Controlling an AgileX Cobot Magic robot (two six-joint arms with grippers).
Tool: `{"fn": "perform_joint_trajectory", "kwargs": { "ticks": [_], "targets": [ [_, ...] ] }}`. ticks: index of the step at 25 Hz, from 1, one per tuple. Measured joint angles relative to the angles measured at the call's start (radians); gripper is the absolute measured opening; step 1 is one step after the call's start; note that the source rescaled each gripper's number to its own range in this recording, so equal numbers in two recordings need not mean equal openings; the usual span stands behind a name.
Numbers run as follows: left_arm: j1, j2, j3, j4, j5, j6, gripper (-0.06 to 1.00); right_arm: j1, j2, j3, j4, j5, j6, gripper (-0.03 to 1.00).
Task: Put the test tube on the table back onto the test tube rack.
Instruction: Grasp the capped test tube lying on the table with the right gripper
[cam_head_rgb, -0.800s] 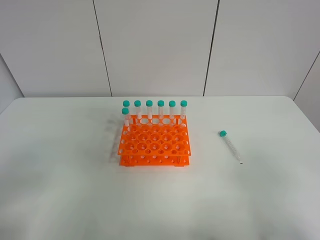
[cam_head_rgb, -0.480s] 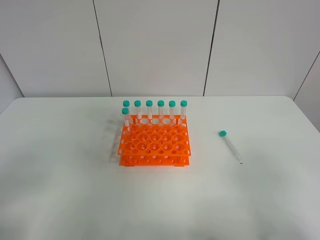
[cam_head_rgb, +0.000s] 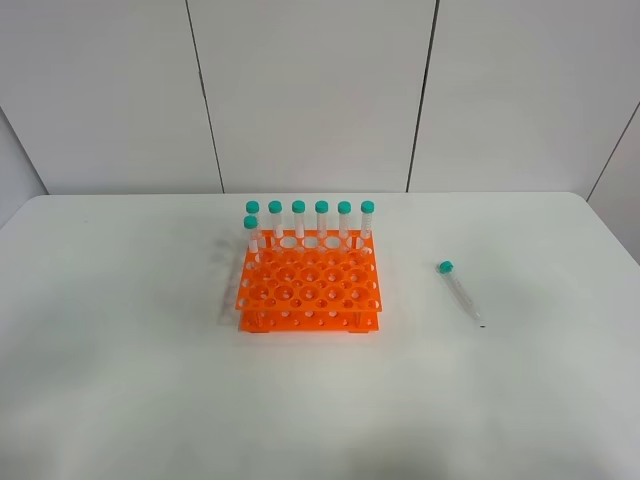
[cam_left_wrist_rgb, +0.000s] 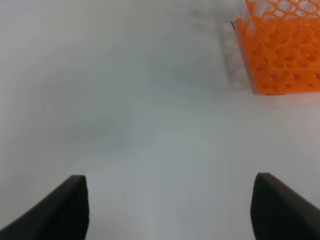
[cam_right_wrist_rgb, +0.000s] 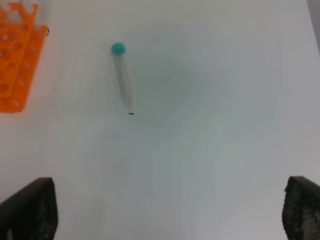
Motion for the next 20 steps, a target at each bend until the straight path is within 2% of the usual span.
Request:
{"fn": "perform_joint_trajectory", "kwargs": {
  "ticks": [10, 16, 20],
  "targets": [
    [0.0, 0.0, 0.0, 0.0, 0.0, 0.0, 0.95, 0.0, 0.731, -0.39, -0.002, 0.118, -0.019, 1.0],
    [0.0, 0.0, 0.0, 0.0, 0.0, 0.0, 0.95, 0.006, 1.073, -0.57, -0.002, 0.059, -0.08, 1.0],
    [0.0, 0.0, 0.0, 0.0, 0.0, 0.0, 0.95, 0.066, 1.184, -0.612, -0.002, 0.023, -0.099, 1.0]
  ]
}}
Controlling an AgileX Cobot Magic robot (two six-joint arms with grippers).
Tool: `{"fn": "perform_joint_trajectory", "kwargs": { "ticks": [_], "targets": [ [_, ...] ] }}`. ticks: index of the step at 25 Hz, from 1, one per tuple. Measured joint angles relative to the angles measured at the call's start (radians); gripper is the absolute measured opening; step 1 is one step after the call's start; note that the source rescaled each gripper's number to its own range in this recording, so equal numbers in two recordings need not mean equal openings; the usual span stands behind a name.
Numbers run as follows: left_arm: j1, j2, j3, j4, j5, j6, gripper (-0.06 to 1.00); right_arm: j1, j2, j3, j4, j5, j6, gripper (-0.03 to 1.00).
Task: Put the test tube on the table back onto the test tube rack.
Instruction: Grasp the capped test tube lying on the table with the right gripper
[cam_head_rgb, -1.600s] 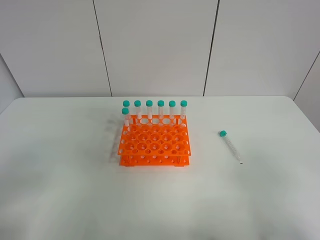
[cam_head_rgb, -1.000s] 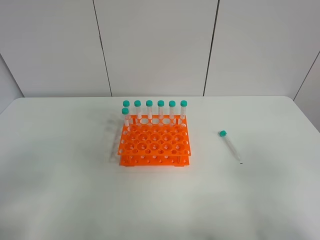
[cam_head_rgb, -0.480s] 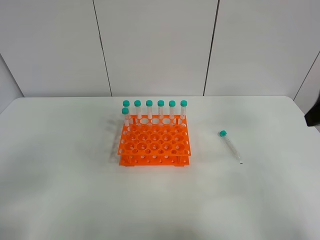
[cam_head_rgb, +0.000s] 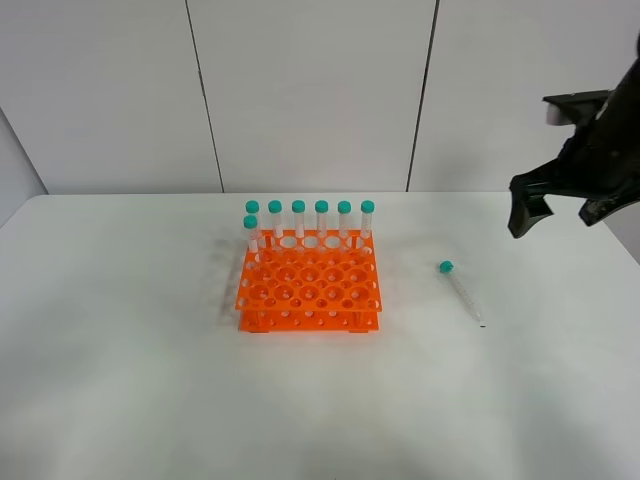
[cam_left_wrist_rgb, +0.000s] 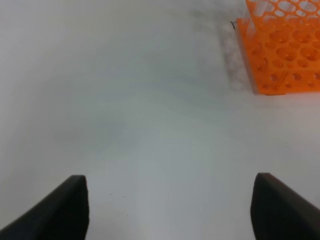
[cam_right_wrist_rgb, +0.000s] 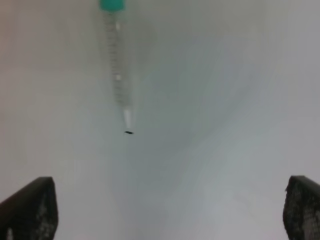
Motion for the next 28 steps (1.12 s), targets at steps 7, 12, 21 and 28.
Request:
{"fn": "perform_joint_trajectory", "kwargs": {
  "ticks": [7, 12, 21, 28],
  "targets": [
    [0.0, 0.0, 0.0, 0.0, 0.0, 0.0, 0.95, 0.063, 0.073, -0.004, 0.007, -0.061, 0.036, 1.0],
    [0.0, 0.0, 0.0, 0.0, 0.0, 0.0, 0.95, 0.029, 0.092, -0.004, -0.005, -0.068, 0.034, 1.0],
    [0.0, 0.0, 0.0, 0.0, 0.0, 0.0, 0.95, 0.026, 0.099, 0.135, -0.003, -0.252, 0.015, 1.0],
    [0.0, 0.0, 0.0, 0.0, 0.0, 0.0, 0.95, 0.026, 0.114, 0.139, 0.04, -0.265, 0.015, 1.0]
  ]
}}
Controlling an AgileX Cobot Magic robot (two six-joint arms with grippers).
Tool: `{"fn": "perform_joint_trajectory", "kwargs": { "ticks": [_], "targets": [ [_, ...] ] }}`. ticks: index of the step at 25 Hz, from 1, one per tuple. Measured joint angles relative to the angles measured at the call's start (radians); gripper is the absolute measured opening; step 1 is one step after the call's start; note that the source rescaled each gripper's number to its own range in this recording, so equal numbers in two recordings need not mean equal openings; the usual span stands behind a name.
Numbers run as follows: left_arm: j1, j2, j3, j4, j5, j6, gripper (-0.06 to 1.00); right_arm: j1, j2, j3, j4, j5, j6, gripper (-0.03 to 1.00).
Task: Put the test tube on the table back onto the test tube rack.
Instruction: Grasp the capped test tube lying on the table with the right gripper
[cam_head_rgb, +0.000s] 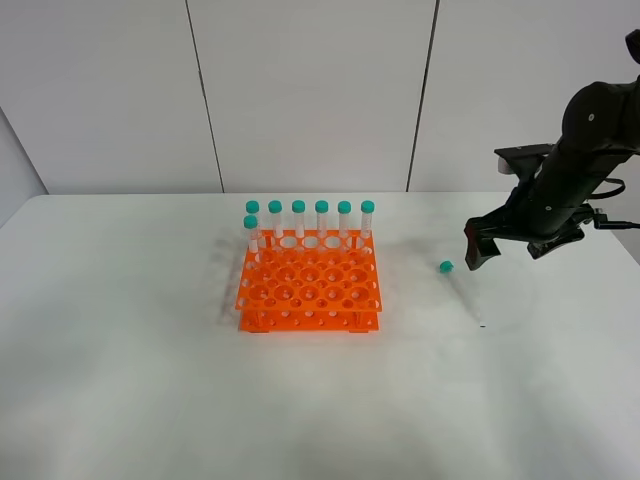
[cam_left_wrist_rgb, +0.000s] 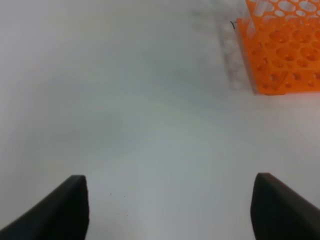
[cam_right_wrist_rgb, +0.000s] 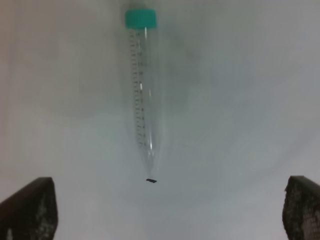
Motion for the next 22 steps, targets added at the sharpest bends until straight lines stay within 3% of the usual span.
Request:
{"fn": "perform_joint_trajectory", "kwargs": {
  "ticks": [11, 17, 22],
  "targets": [
    [0.0, 0.0, 0.0, 0.0, 0.0, 0.0, 0.95, 0.035, 0.118, -0.047, 0.012, 0.0, 0.011, 1.0],
    [0.0, 0.0, 0.0, 0.0, 0.0, 0.0, 0.95, 0.047, 0.18, -0.127, -0.007, 0.071, 0.068, 1.0],
    [0.0, 0.0, 0.0, 0.0, 0.0, 0.0, 0.95, 0.047, 0.232, -0.128, -0.029, 0.061, 0.071, 1.0]
  ]
}}
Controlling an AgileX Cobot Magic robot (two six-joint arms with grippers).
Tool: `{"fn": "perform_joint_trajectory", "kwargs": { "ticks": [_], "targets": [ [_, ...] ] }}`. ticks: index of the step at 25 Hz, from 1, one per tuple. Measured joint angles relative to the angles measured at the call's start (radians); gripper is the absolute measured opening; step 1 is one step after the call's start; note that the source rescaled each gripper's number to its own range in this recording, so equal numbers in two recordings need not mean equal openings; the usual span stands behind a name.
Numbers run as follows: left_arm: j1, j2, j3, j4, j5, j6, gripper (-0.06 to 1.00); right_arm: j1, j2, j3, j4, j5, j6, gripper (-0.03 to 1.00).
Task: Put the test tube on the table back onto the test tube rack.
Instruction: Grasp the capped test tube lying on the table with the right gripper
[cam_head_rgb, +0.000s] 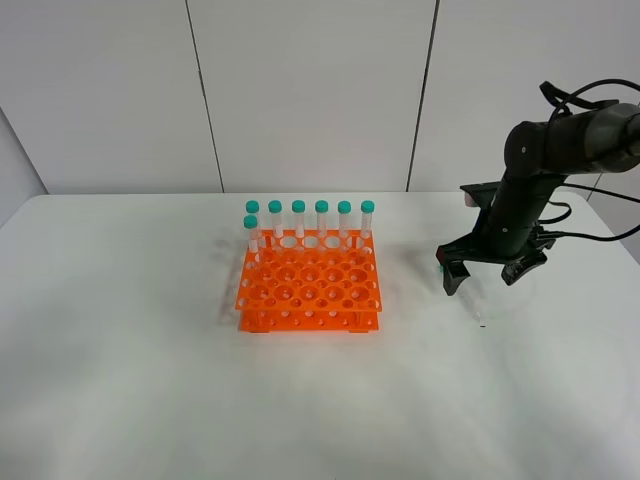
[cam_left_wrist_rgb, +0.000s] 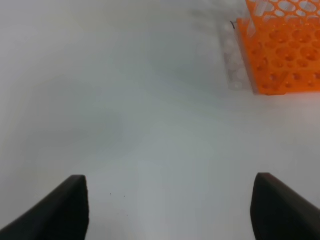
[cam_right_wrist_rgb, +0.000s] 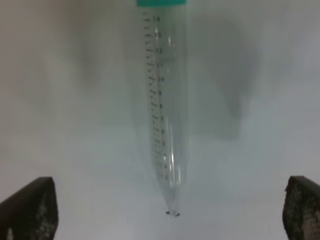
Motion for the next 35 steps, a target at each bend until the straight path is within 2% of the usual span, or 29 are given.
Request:
{"fn": "perform_joint_trajectory", "kwargs": {
  "ticks": [7, 35],
  "targets": [
    [0.0, 0.0, 0.0, 0.0, 0.0, 0.0, 0.95, -0.002, 0.048, -0.001, -0.004, -0.064, 0.004, 1.0],
    [0.0, 0.0, 0.0, 0.0, 0.0, 0.0, 0.95, -0.005, 0.102, -0.001, -0.011, -0.069, 0.0, 1.0]
  ]
}}
